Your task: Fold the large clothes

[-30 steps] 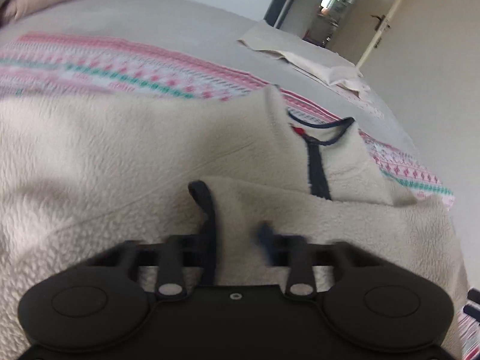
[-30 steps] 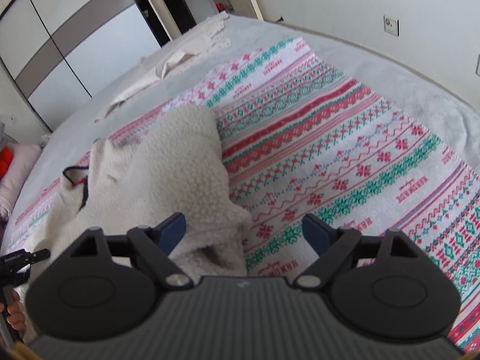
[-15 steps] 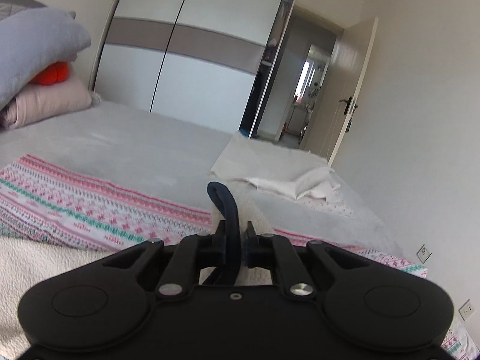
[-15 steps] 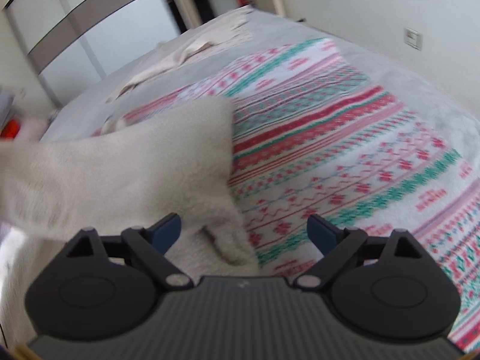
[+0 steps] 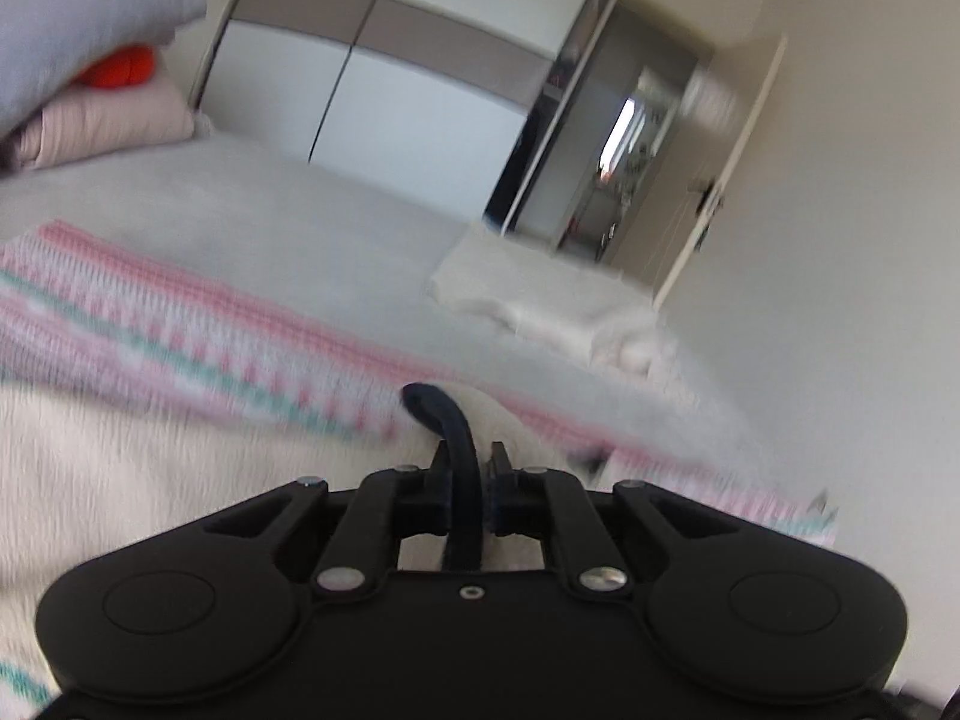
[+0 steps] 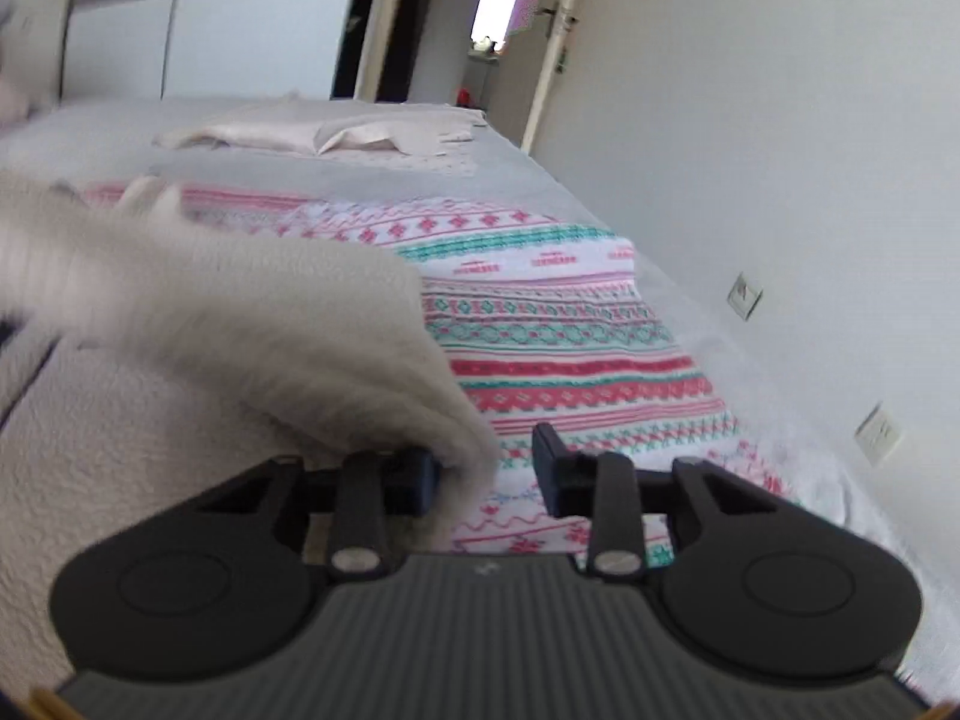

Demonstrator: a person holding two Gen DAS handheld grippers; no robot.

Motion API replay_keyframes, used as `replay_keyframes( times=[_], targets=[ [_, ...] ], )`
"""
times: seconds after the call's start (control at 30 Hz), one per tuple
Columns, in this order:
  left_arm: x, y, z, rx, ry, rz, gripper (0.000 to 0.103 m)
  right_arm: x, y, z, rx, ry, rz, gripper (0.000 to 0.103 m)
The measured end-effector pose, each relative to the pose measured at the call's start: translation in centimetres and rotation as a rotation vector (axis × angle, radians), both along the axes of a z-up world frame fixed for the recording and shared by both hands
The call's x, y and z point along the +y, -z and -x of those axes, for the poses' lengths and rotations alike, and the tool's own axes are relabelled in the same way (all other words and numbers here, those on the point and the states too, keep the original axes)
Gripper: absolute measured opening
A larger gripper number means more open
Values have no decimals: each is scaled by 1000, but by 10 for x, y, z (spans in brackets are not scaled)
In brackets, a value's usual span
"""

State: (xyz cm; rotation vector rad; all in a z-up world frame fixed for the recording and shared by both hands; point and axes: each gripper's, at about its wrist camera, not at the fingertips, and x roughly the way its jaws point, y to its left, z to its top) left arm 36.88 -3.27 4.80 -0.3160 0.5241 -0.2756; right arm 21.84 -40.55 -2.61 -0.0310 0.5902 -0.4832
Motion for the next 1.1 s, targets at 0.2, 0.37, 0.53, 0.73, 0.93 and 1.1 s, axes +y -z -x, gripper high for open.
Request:
replay_keyframes(
  times=[0.2, 0.37, 0.53, 0.73, 0.93, 1.1],
  targets=[
    [-11, 102, 14, 64, 13, -320, 16, 22, 29, -11, 204, -90, 169, 33],
    [2, 80, 10, 68, 66, -261, 29, -3, -1, 20, 186, -211, -75, 74],
    [27, 77, -14, 159, 113, -41, 45, -34, -49, 54, -16, -191, -297, 86],
    [28, 90, -37, 225, 60, 43, 42, -65, -52, -7, -191, -105, -632, 94],
    [19, 96, -23, 103, 17, 0, 19, -60, -3, -113, -110, 94, -623, 82],
    [15, 94, -10, -43, 54, -41, 16, -44, 30, -122, -258, 98, -511, 25]
  ],
)
